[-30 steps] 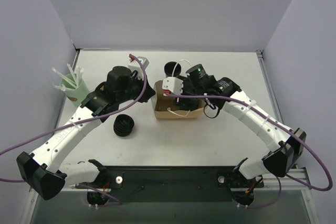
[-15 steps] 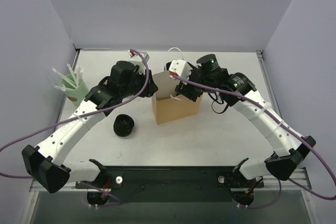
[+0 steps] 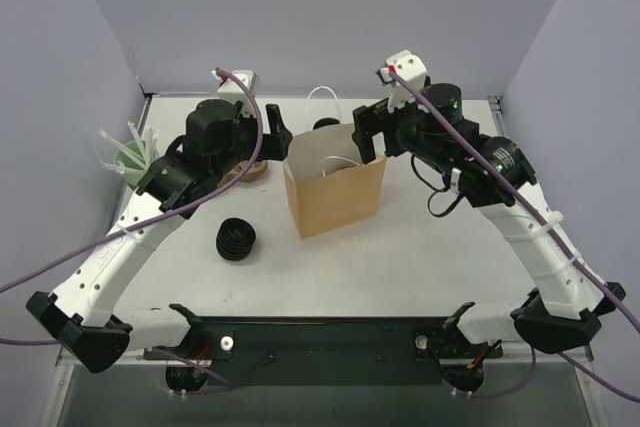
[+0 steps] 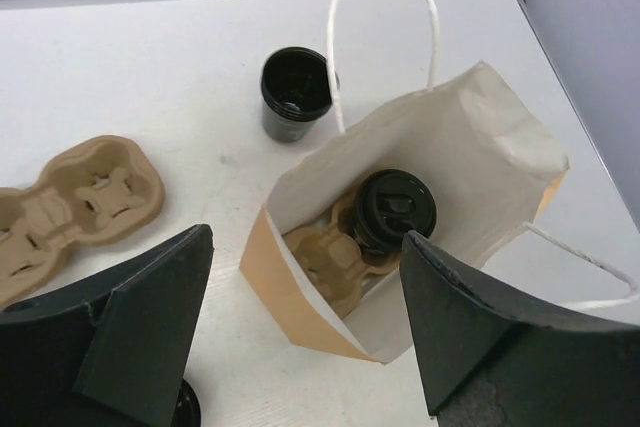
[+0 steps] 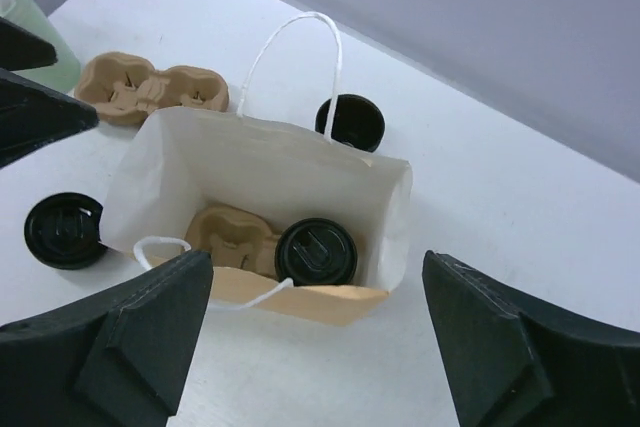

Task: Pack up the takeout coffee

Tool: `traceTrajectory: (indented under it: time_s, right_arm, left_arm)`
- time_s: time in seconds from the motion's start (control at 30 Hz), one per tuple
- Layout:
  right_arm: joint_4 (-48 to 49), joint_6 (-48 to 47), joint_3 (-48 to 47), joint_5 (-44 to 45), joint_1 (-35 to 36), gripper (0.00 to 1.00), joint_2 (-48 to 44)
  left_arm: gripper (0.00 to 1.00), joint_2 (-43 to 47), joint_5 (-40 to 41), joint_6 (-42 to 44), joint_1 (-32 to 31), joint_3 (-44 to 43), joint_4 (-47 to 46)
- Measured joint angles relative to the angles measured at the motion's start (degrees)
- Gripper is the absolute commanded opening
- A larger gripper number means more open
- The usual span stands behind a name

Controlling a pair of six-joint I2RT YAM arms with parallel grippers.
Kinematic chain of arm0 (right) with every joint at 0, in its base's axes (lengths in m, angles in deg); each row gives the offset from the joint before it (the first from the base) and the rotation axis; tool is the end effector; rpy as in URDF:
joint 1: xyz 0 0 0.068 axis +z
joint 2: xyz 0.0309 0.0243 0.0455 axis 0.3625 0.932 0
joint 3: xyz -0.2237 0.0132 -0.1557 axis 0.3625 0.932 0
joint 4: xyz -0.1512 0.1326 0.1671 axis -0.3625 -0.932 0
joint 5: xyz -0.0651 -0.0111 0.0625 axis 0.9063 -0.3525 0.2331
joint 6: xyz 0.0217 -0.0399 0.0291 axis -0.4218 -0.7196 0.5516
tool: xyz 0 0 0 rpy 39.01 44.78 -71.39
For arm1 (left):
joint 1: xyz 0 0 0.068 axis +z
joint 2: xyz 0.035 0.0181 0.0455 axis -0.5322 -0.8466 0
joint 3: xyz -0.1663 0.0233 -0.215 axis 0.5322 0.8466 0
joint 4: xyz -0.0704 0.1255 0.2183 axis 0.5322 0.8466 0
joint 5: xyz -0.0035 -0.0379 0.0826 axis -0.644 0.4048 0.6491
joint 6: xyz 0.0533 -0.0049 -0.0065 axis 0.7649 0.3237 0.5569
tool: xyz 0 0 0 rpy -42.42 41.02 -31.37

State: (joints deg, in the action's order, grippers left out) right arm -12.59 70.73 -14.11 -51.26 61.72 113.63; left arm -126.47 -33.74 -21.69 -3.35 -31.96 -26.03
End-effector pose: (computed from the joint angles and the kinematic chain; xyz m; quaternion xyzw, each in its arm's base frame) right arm 0.2050 0.1713 0.5136 -0.2592 0.7125 0.1824 0.6260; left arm 0.2222 -0.1516 0.4379 0.0570 0.8106 -0.2161 0.5413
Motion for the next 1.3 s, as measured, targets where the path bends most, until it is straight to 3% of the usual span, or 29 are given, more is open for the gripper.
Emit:
traceTrajectory:
  time_s: [0.2, 0.33, 0.5, 0.9, 1.3]
  right_arm:
    - [-0.74, 12.87, 8.33, 1.64, 0.00, 1.00, -11.89]
    - [-1.88, 19.85, 14.71, -1.46, 0.00, 1.00, -21.18]
    - [-2.71, 25.55, 21.35, -5.49, 0.07, 1.00, -27.34]
    - [-4.13, 30.14, 25.88, -11.13, 0.07, 1.00, -28.63]
    - [-4.26, 28.79, 25.94, -11.10, 0.04, 1.00, -27.63]
  left_arm:
    - [0.84, 0.85, 11.45, 0.98, 2.14, -6.60, 7.61]
    - [0.84, -1.05, 15.65, 1.68, 11.61, -12.66, 13.68]
    - [0.79, -3.32, 21.51, 4.76, 21.14, -11.85, 16.57]
    - [0.62, -22.77, 17.81, 6.12, 34.42, -13.81, 17.62]
    - [0.53, -24.55, 15.61, 9.86, 39.41, -14.01, 14.05]
